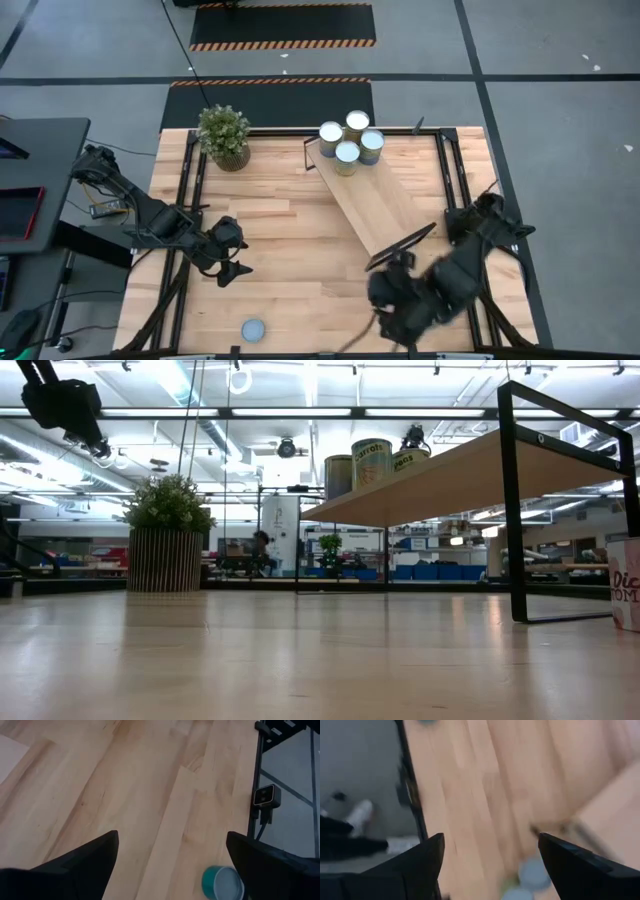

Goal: Pick and place cans onto a shelf
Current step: Put the canned green peas on the shelf

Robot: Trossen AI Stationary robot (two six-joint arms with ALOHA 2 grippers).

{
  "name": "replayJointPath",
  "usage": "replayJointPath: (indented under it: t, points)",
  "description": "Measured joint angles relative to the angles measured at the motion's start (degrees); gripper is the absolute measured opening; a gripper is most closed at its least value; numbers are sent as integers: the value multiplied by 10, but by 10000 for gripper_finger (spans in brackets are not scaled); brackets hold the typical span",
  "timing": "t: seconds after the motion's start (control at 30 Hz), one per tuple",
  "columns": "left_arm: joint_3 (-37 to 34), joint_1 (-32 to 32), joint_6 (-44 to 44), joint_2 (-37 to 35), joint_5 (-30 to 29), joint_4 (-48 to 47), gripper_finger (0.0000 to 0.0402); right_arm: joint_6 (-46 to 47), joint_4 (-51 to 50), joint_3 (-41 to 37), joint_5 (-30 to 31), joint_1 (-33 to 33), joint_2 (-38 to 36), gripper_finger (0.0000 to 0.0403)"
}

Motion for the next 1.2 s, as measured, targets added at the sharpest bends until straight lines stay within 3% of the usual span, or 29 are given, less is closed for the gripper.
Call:
replayJointPath:
  t: [0.2,0.33,0.63,0.77,1.0,1.2]
  points:
    - [0,0,-5,1,-9,2,375,78,-10,-75,-67,35,0,316]
    - [0,0,-5,1,-10,2,375,96,50,-138,-114,40,-15,305]
    - [0,0,-7,1,-10,4,375,187,192,-397,-132,35,-158,293]
    - [0,0,-9,1,-10,5,375,197,195,-479,-159,30,-194,310]
    - [0,0,-26,1,-11,6,375,193,219,-560,-204,26,-208,392]
    - [0,1,-32,1,-11,6,375,196,269,-616,-224,24,-209,385]
